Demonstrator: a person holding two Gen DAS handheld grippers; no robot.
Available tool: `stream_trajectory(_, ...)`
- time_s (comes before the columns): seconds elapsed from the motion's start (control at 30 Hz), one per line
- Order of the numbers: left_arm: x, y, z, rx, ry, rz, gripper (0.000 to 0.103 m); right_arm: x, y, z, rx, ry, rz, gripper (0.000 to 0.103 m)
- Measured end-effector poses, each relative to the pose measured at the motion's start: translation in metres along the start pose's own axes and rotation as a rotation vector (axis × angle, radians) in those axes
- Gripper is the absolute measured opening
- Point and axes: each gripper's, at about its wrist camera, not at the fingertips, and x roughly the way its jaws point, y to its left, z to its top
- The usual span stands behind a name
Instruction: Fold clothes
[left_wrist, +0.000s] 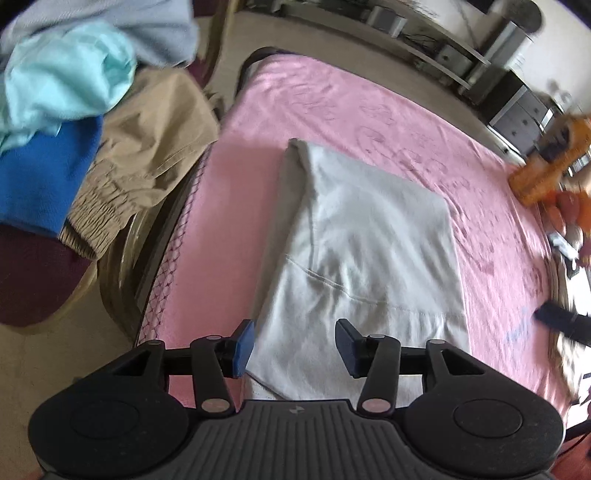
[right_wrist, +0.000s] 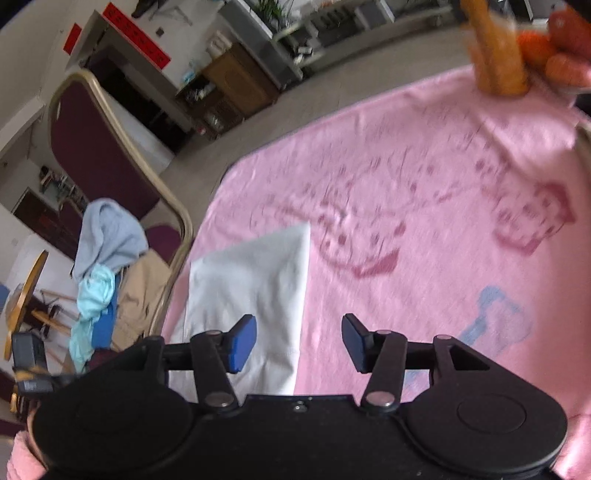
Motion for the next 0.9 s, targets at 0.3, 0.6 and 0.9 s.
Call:
stream_trajectory(0.3, 0.02, 0.014, 0.017, -0.07, 0.044, -0.025, 0.052, 0.057, -0.002, -0.006, 0.051, 0.13, 0.105, 0.041)
stream_trajectory(0.6, 0.042, 0.021, 0.031, -0.095, 0.088, -0.039, 0.051, 0.077, -0.025, -0.001, 0.186, 0.14, 0.149, 0.036)
stream_trajectory(0.9, 0.05, 0.018, 0.036, -0.091, 0.116, -0.054, 0.044, 0.096, -0.033, -0.003, 0.236, 0.173, 0.183, 0.03)
